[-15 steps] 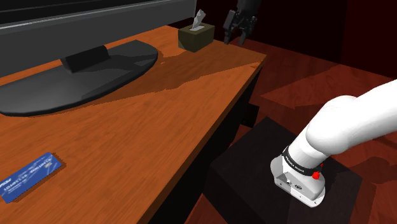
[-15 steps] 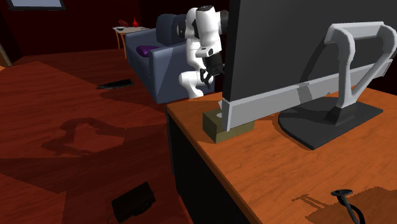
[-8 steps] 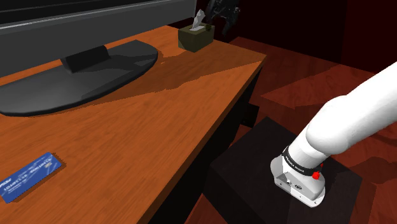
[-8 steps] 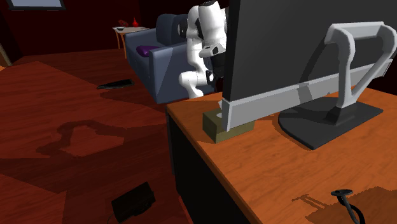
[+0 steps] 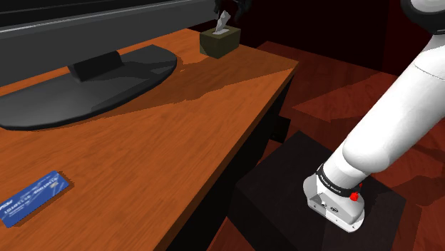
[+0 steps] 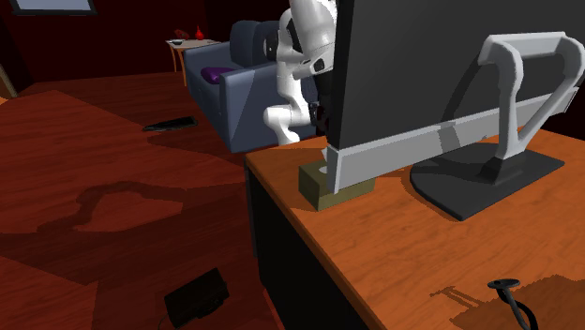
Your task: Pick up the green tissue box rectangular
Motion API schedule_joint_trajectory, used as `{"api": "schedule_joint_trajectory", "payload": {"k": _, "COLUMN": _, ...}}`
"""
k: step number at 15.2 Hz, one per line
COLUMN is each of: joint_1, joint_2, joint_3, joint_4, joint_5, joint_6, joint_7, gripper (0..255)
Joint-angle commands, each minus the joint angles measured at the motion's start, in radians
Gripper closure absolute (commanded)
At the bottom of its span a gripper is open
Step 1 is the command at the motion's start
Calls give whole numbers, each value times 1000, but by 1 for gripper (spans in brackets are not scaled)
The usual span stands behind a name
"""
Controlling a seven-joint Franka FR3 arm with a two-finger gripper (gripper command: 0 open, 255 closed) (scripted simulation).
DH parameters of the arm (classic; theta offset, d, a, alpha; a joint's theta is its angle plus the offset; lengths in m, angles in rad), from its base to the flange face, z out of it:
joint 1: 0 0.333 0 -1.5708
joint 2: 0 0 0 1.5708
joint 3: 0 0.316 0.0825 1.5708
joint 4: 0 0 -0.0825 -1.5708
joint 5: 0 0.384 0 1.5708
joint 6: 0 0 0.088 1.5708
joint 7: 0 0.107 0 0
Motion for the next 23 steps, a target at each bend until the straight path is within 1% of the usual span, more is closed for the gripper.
{"api": "schedule_joint_trajectory", "payload": {"k": 1, "joint_1": -4, "joint_2": 69, "joint_3": -4, "joint_4": 97, "joint_5": 17, "joint_6": -5, "joint_7": 22, "gripper": 0}}
{"api": "schedule_joint_trajectory", "payload": {"k": 2, "joint_1": -5, "joint_2": 79, "joint_3": -5, "joint_4": 111, "joint_5": 19, "joint_6": -6, "joint_7": 25, "gripper": 0}}
{"api": "schedule_joint_trajectory", "payload": {"k": 9, "joint_1": -1, "joint_2": 56, "joint_3": -2, "joint_4": -17, "joint_5": 26, "joint_6": 96, "joint_7": -6, "gripper": 0}}
{"api": "schedule_joint_trajectory", "payload": {"k": 11, "joint_1": -1, "joint_2": 56, "joint_3": -2, "joint_4": -17, "joint_5": 26, "joint_6": 96, "joint_7": -6, "gripper": 0}}
{"api": "schedule_joint_trajectory", "payload": {"k": 12, "joint_1": -1, "joint_2": 57, "joint_3": -1, "joint_4": -16, "joint_5": 26, "joint_6": 97, "joint_7": -6, "gripper": 255}}
{"api": "schedule_joint_trajectory", "payload": {"k": 20, "joint_1": -2, "joint_2": 59, "joint_3": -2, "joint_4": -22, "joint_5": 28, "joint_6": 102, "joint_7": -11, "gripper": 255}}
{"api": "schedule_joint_trajectory", "payload": {"k": 23, "joint_1": -3, "joint_2": 61, "joint_3": -2, "joint_4": 15, "joint_5": 24, "joint_6": 70, "joint_7": 2, "gripper": 255}}
